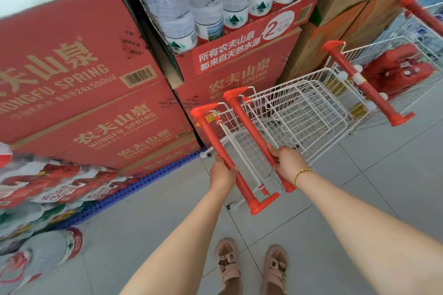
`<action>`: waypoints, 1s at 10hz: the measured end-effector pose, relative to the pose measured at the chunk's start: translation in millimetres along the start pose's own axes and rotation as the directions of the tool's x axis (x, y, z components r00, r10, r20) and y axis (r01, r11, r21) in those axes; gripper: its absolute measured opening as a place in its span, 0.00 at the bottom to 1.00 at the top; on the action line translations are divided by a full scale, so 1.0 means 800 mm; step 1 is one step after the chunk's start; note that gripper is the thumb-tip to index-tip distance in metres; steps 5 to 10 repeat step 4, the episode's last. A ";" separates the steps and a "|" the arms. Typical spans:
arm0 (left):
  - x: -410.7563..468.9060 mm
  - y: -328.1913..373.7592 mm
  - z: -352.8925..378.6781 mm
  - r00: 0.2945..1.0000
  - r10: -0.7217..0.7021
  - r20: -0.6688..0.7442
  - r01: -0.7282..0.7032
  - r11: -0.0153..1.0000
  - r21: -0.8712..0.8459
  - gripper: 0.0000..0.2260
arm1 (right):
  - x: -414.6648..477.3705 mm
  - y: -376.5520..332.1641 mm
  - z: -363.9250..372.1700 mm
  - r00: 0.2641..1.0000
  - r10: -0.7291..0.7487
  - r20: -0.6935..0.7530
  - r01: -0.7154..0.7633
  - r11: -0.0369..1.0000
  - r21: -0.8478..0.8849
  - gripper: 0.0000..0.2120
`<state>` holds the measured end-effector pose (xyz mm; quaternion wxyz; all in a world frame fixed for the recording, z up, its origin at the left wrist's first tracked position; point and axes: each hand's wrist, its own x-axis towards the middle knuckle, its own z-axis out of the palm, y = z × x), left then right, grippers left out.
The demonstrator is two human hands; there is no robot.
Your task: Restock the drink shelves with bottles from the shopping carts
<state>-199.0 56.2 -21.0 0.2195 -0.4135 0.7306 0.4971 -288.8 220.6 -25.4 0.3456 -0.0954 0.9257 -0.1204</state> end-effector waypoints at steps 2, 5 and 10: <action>-0.045 0.024 -0.030 0.997 -0.018 0.071 0.001 0.974 0.227 0.02 | -0.010 -0.008 -0.015 0.997 -0.002 0.077 0.012 0.992 -0.128 0.19; -0.107 0.048 -0.085 0.994 0.106 -0.023 -0.101 0.980 0.171 0.22 | -0.060 -0.011 -0.082 0.960 -0.047 0.278 0.155 0.912 -0.379 0.35; -0.107 0.048 -0.085 0.994 0.106 -0.023 -0.101 0.980 0.171 0.22 | -0.060 -0.011 -0.082 0.960 -0.047 0.278 0.155 0.912 -0.379 0.35</action>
